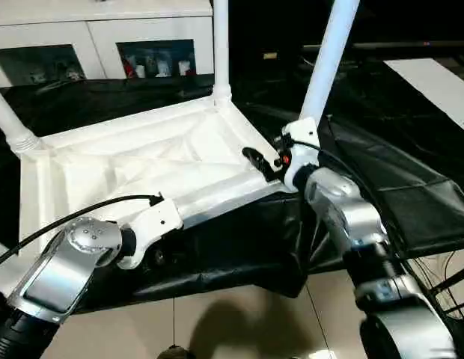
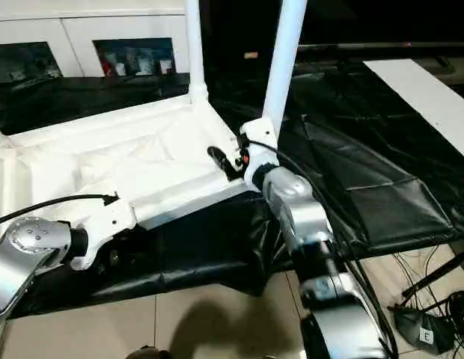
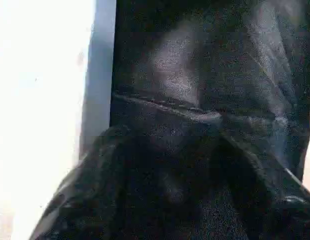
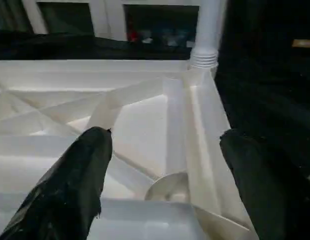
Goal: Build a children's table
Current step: Rotate table base
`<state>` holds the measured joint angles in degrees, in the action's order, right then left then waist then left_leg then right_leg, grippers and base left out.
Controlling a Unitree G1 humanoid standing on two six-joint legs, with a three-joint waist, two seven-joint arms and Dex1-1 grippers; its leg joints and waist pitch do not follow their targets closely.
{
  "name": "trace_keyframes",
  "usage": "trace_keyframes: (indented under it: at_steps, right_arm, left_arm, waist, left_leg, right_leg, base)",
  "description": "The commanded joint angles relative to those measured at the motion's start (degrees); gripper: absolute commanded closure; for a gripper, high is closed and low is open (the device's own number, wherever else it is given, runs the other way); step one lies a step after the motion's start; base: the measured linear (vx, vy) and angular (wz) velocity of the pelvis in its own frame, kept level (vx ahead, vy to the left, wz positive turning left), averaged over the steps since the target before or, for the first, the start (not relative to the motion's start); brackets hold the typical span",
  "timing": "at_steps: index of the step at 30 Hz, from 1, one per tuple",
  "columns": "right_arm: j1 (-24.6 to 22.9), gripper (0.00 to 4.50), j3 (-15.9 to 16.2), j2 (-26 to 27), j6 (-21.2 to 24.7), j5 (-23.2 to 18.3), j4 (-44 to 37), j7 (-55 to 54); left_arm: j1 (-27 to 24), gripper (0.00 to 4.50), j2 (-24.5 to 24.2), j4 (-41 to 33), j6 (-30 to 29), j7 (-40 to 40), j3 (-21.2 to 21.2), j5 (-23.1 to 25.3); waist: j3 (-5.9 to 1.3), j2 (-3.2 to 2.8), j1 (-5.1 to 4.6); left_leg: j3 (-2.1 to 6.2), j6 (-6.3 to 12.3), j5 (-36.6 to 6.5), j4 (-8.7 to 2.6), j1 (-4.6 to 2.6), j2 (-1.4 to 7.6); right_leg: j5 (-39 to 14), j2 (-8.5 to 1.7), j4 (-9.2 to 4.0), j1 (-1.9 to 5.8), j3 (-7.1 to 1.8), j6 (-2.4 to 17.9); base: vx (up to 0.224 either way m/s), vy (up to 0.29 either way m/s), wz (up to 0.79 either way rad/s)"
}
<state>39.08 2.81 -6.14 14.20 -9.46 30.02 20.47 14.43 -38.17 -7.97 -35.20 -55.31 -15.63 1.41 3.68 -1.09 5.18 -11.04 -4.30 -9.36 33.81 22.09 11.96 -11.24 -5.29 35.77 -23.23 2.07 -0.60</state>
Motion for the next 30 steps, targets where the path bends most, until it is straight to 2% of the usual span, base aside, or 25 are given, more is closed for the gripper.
trace_keyframes:
  at_steps: [1,5,7,10,12,14,15,16,19,20,21,22,24,26,28,30]
  right_arm:
    - [0.9,0.67,-2.1,-0.8,-1.1,0.1,2.3,-1.8]
    - [3.7,0.67,-5.0,-3.6,-4.2,0.5,9.5,-4.9]
    - [4.5,0.67,-5.6,-4.6,-5.5,0.8,11.7,-5.3]
    - [5.3,0.67,-6.3,-5.8,-6.6,1.1,13.9,-5.6]
    - [6.3,0.67,-7.1,-7.7,-8.1,1.5,16.8,-5.9]
    - [7.5,0.67,-7.9,-9.9,-9.7,1.7,19.9,-6.4]
    - [7.8,0.67,-8.0,-10.3,-10.0,1.8,20.5,-6.5]
    - [8.5,0.67,-8.2,-11.5,-11.0,1.9,22.3,-6.9]
    - [9.2,0.67,-8.2,-12.2,-11.8,1.9,23.9,-7.0]
    - [10.9,0.67,-8.3,-14.2,-13.4,2.3,27.6,-7.3]
    - [11.4,0.67,-8.4,-14.8,-13.8,2.5,28.5,-7.4]
    - [12.3,0.67,-8.4,-15.9,-14.6,2.8,30.4,-7.5]
    - [13.1,0.67,-8.3,-16.9,-15.4,3.2,32.1,-7.4]
    - [14.3,0.67,-7.6,-18.0,-17.0,4.1,34.6,-5.9]
    - [14.6,0.67,-7.5,-17.9,-17.5,4.3,35.2,-5.3]
    - [14.5,0.67,-7.2,-17.1,-18.7,4.2,35.4,-3.1]
  left_arm:
    - [-0.1,0.98,-1.4,-0.2,-1.2,1.9,0.4,1.8]
    - [-0.3,0.66,-1.7,1.4,-0.6,5.5,0.6,3.8]
    - [0.1,0.49,-1.2,2.3,0.2,6.9,0.9,4.3]
    - [0.8,0.22,-0.5,3.6,1.1,8.5,1.3,4.9]
    - [1.8,0.06,0.4,5.4,2.4,10.7,1.7,5.7]
    - [3.0,0.06,1.6,7.2,3.6,12.5,2.0,6.1]
    - [3.1,0.06,1.8,7.4,3.8,12.7,2.0,6.1]
    - [3.7,0.06,2.3,8.1,4.4,13.4,2.0,6.2]
    - [4.0,0.06,2.6,8.5,5.1,13.9,1.8,6.3]
    - [4.8,0.06,3.4,9.5,5.9,15.1,1.6,6.3]
    - [5.0,0.06,3.6,9.7,6.2,15.4,1.6,6.3]
    - [5.3,0.06,4.1,10.3,6.7,16.0,1.4,6.4]
    - [5.6,0.06,4.6,10.8,8.0,16.8,1.4,6.6]
    - [5.0,0.06,6.9,9.9,10.9,16.9,2.3,4.3]
    - [4.7,0.06,7.5,9.3,11.5,16.5,2.7,3.2]
    - [2.1,0.06,8.2,4.5,11.8,12.9,4.3,-1.6]
  waist:
    - [-4.36,-0.25,-0.24]
    - [-4.25,-0.33,-0.23]
    - [-4.21,-0.33,0.09]
    - [-4.22,-0.35,0.63]
    - [-4.35,-0.4,0.91]
    - [-4.54,-0.67,1.24]
    - [-4.56,-0.53,1.21]
    - [-4.78,-0.51,1.61]
    - [-5.04,-0.39,1.85]
    - [-5.03,-0.35,1.85]
    - [-5.09,-0.65,1.74]
    - [-5.19,-0.5,1.83]
    - [-5.04,-0.37,1.92]
    - [-5.17,-0.35,1.95]
    - [-5.15,-0.19,2.01]
    - [-5.21,-0.14,2.06]
  left_leg:
    - [0.25,-1.63,-11.1,-3.87,-1.42,0.34]
    - [0.23,-2.32,-14.2,-3.85,-1.74,0.37]
    - [0.09,-2.43,-15.3,-3.74,-2.08,0.4]
    - [0.18,-2.77,-15.9,-3.76,-1.97,0.41]
    - [0.09,-2.82,-15.9,-3.64,-2.24,0.41]
    - [0.16,-2.81,-14.8,-3.53,-1.94,0.39]
    - [0.11,-2.77,-14.7,-3.47,-1.85,0.34]
    - [0.12,-2.63,-13.2,-3.28,-1.7,0.37]
    - [0.23,-2.0,-10.1,-3.0,-1.04,0.21]
    - [0.26,-1.83,-9.5,-2.96,-0.9,0.2]
    - [0.34,-1.9,-9.6,-2.88,-0.8,0.1]
    - [0.24,-1.73,-10.5,-2.75,-0.98,0.08]
    - [0.29,-1.21,-10.6,-2.78,-0.64,0.1]
    - [0.25,-0.87,-10.9,-2.64,-0.69,0.11]
    - [0.27,-0.24,-10.2,-2.56,-0.33,0.07]
    - [0.29,0.0,-10.5,-2.58,-0.31,0.22]
  right_leg:
    - [-6.4,-1.46,-3.36,2.17,-1.52,11.1]
    - [-10.5,-1.55,-3.83,1.75,-1.56,10.8]
    - [-11.8,-1.49,-4.04,1.4,-1.66,10.6]
    - [-13.3,-1.45,-4.1,1.42,-1.59,9.9]
    - [-12.8,-1.36,-4.12,1.16,-1.59,9.8]
    - [-11.0,-1.38,-3.85,1.34,-1.52,10.0]
    - [-10.7,-1.31,-3.86,1.35,-1.47,10.1]
    - [-8.9,-1.4,-3.61,1.57,-1.38,10.5]
    - [-4.5,-1.29,-2.94,2.01,-1.2,10.8]
    - [-3.7,-1.26,-2.82,2.06,-1.17,10.8]
    - [-3.1,-1.18,-2.73,2.01,-1.0,11.2]
    - [-2.6,-1.14,-2.73,1.99,-0.99,11.9]
    - [-2.3,-1.26,-2.72,2.23,-1.01,11.9]
    - [-2.5,-1.33,-2.82,2.25,-0.96,12.2]
    - [-1.4,-1.41,-2.61,2.5,-0.93,12.7]
    - [-1.6,-1.75,-2.56,2.55,-0.9,13.2]
  base:
    - [0.0,0.0,0.0]
    - [0.0,0.0,0.0]
    - [0.0,0.0,0.0]
    - [0.0,0.0,0.0]
    - [0.0,0.0,0.0]
    - [0.0,0.0,0.0]
    - [0.0,0.0,0.0]
    - [0.0,0.0,0.0]
    - [0.0,0.0,0.0]
    - [0.0,0.0,0.0]
    - [0.0,0.0,0.0]
    - [0.0,0.0,0.0]
    - [0.0,0.0,0.0]
    - [0.0,0.0,0.0]
    - [0.0,0.0,0.0]
    - [0.0,0.0,0.0]
